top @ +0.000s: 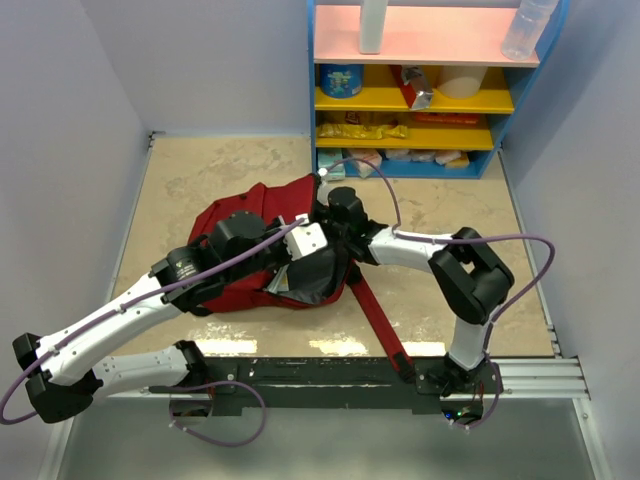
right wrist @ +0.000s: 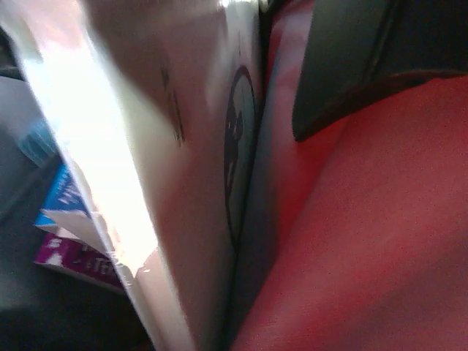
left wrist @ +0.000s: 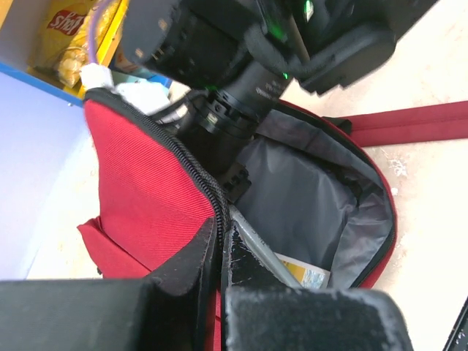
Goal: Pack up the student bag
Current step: Place the book in the student bag.
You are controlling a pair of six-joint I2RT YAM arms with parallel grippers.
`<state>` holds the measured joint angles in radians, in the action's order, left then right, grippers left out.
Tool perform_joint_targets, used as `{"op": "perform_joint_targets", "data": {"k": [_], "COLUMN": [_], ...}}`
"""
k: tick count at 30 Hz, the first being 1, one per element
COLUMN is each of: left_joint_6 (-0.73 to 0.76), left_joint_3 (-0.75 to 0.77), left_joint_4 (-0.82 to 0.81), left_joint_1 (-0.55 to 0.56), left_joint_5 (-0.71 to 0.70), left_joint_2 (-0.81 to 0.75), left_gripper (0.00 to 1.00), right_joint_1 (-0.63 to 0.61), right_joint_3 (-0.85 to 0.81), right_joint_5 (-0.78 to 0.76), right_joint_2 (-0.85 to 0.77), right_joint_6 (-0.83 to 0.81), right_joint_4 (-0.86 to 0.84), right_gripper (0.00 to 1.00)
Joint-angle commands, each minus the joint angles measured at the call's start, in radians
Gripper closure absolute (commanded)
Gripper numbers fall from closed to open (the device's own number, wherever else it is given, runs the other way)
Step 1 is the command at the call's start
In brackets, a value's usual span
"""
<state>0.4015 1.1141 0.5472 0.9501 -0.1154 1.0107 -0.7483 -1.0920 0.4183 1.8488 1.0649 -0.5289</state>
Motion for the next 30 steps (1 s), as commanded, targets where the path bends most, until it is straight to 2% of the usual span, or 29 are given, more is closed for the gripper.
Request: {"op": "perform_joint_targets", "data": {"k": [1, 3, 10, 13, 18, 21, 23, 25, 28, 29, 30], "left_joint_6": [-0.023, -0.026, -0.027, -0.026, -0.029, -0.030, -0.032, -0.030, -0.030, -0.029, -0.030], "left_joint_3": [-0.007, -0.008, 0.001, 0.001, -0.005, -0.010, -0.007, -0.004, 0.000, -0.005, -0.008], "left_joint_4": [-0.079, -0.081, -0.076, -0.079, -0.084, -0.087, -0.087, -0.084, -0.082, -0.084, -0.085], "left_joint_1": [0.007, 0.004, 0.004, 0.004, 0.003, 0.004, 0.003, 0.003, 0.003, 0.003, 0.003], "left_joint_5": [0.046, 0.051, 0.052, 0.048, 0.054, 0.056, 0.053, 0.054, 0.053, 0.054, 0.056], "left_joint_2": [-0.026, -0.024, -0.018, -0.014, -0.012, -0.012, -0.009, -0.008, -0.007, -0.007, -0.011], "left_gripper": [1.00, 1.00, 1.00, 1.00, 1.00, 1.00, 1.00, 1.00, 1.00, 1.00, 1.00], "right_joint_1": [-0.005, -0.005, -0.005, -0.005, -0.006, -0.009, -0.016, -0.029, -0.034, -0.033, -0.034], "right_joint_3": [-0.034, -0.057, -0.055, -0.042, 0.015, -0.022, -0.090, -0.123, -0.073, -0.051, -0.028], "right_joint_5": [-0.099, -0.121, -0.185, -0.271, -0.305, -0.293, -0.288, -0.302, -0.323, -0.326, -0.328], "right_joint_2": [-0.144, -0.149, -0.138, -0.172, -0.235, -0.209, -0.183, -0.180, -0.230, -0.250, -0.266], "right_joint_6": [-0.170, -0.226, -0.266, -0.266, -0.237, -0.235, -0.252, -0.267, -0.264, -0.260, -0.255], "right_joint_4": [0.163, 0.222, 0.380, 0.461, 0.446, 0.458, 0.495, 0.526, 0.526, 0.526, 0.509], "right_gripper": [0.24, 0.23, 0.17, 0.17, 0.18, 0.11, 0.11, 0.12, 0.16, 0.19, 0.27]}}
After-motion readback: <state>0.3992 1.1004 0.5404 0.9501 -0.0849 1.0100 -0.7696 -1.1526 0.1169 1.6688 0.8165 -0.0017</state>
